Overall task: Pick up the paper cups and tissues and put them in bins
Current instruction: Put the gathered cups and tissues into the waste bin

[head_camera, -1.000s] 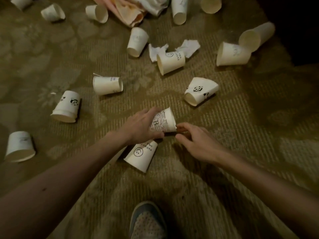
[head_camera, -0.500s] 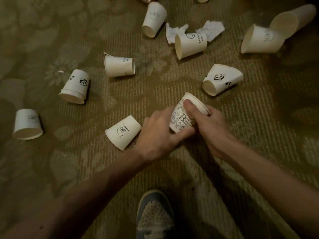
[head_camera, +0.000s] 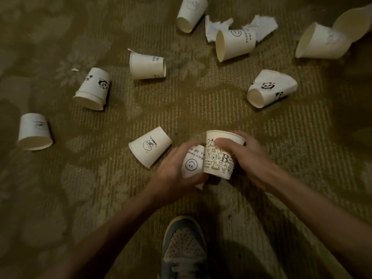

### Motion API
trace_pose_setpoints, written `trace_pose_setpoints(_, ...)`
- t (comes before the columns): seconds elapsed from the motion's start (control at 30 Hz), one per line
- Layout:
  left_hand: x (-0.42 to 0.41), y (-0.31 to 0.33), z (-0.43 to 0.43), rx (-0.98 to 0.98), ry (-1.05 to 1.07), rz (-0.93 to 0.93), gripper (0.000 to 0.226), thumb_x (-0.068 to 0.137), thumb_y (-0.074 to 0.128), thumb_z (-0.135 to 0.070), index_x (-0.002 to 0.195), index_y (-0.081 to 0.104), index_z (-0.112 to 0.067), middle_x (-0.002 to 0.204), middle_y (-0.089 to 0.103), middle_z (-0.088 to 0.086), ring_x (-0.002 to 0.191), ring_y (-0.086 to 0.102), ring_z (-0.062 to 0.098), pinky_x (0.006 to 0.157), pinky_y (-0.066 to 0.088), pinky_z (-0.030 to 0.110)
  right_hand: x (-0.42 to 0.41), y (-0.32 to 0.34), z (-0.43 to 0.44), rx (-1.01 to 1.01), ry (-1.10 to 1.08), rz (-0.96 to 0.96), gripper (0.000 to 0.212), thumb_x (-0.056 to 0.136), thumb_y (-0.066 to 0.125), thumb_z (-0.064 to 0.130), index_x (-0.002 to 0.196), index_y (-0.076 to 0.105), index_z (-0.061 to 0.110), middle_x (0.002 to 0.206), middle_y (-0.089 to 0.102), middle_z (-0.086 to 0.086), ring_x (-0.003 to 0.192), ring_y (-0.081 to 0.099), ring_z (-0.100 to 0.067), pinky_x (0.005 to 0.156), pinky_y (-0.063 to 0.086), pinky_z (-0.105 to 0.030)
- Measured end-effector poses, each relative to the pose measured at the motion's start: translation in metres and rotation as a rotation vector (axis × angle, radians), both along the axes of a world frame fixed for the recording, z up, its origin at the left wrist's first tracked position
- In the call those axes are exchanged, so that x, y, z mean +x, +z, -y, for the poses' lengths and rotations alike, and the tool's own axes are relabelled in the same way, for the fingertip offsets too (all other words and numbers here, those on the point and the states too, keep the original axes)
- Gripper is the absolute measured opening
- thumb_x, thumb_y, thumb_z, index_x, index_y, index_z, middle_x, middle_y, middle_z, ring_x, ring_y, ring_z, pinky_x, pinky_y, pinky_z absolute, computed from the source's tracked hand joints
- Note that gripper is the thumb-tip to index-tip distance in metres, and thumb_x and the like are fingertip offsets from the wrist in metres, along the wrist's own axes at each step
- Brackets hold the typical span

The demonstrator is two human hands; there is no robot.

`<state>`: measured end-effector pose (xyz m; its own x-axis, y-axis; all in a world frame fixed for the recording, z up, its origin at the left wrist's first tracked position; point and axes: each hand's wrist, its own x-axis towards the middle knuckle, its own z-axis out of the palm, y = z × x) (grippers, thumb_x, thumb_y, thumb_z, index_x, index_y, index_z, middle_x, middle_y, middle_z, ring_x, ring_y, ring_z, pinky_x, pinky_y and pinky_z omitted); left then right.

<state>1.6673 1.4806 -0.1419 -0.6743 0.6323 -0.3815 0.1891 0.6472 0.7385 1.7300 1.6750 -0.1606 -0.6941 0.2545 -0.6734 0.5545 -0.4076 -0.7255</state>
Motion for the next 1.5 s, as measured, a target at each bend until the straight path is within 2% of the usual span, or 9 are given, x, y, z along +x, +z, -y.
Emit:
trace_pose_setpoints(0.17,-0.001,0.005,0.000,0.170,0.146,0.355,0.062,0.083,0.075,-0.019,0.129,0.045,-0.048,0.108,0.063,-0.029,0.100,0.062,-0.008,0.073,0.052,0.011,0.008,0.006,-0.013,-0.217,-0.001,-0.014,0.055,0.063,0.077,0.031,0.115,0.064,0.015,0.097,0.076,-0.009,0.087,0.074,-0.024,0.064,0.058,-0.034)
trace_pose_setpoints(0.3,-0.001,0.012,-0.007,0.302,0.361,0.479,0.062,0.077,0.071,-0.032,0.134,0.046,-0.039,0.106,0.071,-0.017,0.097,0.069,0.005,0.072,0.056,0.021,0.016,0.008,-0.021,-0.384,0.021,-0.042,0.056,0.067,0.074,0.029,0.119,0.062,0.012,0.105,0.073,-0.015,0.084,0.073,-0.025,0.064,0.058,-0.036)
trace_pose_setpoints(0.43,-0.003,0.022,-0.011,0.338,0.476,0.510,0.101,0.066,0.079,-0.034,0.151,0.025,-0.035,0.109,0.073,-0.003,0.096,0.072,0.016,0.075,0.058,0.031,0.017,0.008,-0.021,-0.512,0.049,-0.081,0.076,0.054,0.078,0.035,0.122,0.060,0.007,0.106,0.072,-0.019,0.078,0.072,-0.027,0.061,0.057,-0.036)
trace_pose_setpoints(0.53,-0.008,0.042,-0.001,0.237,0.381,0.447,0.120,0.051,0.088,-0.035,0.149,0.019,-0.044,0.113,0.067,-0.003,0.091,0.072,0.013,0.067,0.059,0.025,0.016,0.007,-0.013,-0.560,0.068,-0.111,0.065,0.056,0.079,0.031,0.115,0.065,0.008,0.101,0.073,-0.017,0.083,0.073,-0.027,0.063,0.057,-0.036)
trace_pose_setpoints(0.7,-0.042,0.075,0.033,0.061,0.462,0.280,0.059,0.048,0.086,-0.043,0.099,0.062,-0.027,0.083,0.073,-0.008,0.073,0.072,0.014,0.050,0.056,0.025,0.000,0.011,0.001,-0.490,0.172,-0.117,0.059,0.066,0.073,0.033,0.119,0.060,0.012,0.101,0.074,-0.015,0.085,0.073,-0.025,0.064,0.058,-0.035)
trace_pose_setpoints(0.8,-0.052,0.078,0.053,0.107,0.626,0.322,0.046,0.061,0.084,-0.033,0.099,0.068,-0.013,0.091,0.075,0.009,0.081,0.073,0.028,0.062,0.060,0.041,-0.013,0.013,0.010,-0.404,0.235,-0.126,0.046,0.070,0.067,0.032,0.113,0.062,0.017,0.094,0.075,-0.011,0.081,0.073,-0.022,0.061,0.058,-0.034)
trace_pose_setpoints(0.93,-0.046,0.071,0.061,0.200,0.773,0.521,0.029,0.074,0.070,-0.030,0.098,0.063,-0.016,0.083,0.077,0.004,0.072,0.074,0.020,0.052,0.057,0.030,-0.031,0.012,0.023,-0.348,0.290,-0.150,0.042,0.070,0.067,0.034,0.110,0.065,0.024,0.097,0.075,-0.008,0.085,0.073,-0.021,0.068,0.060,-0.036)
trace_pose_setpoints(1.2,-0.042,0.055,0.052,0.330,0.852,0.765,0.066,0.071,0.067,-0.042,0.128,0.053,-0.012,0.116,0.070,0.017,0.108,0.067,0.033,0.091,0.055,0.047,-0.054,0.017,0.042,-0.225,0.440,-0.162,0.061,0.061,0.075,0.037,0.120,0.061,0.033,0.100,0.075,0.003,0.090,0.072,-0.013,0.066,0.055,-0.028)
trace_pose_setpoints(1.5,-0.043,0.040,0.028,0.331,0.829,0.671,0.066,0.069,0.071,-0.045,0.123,0.056,-0.009,0.109,0.072,0.016,0.098,0.071,0.033,0.072,0.060,0.042,-0.034,0.028,0.024,-0.232,0.340,-0.141,0.063,0.064,0.072,0.037,0.122,0.059,0.020,0.101,0.075,-0.007,0.088,0.073,-0.019,0.063,0.056,-0.028)
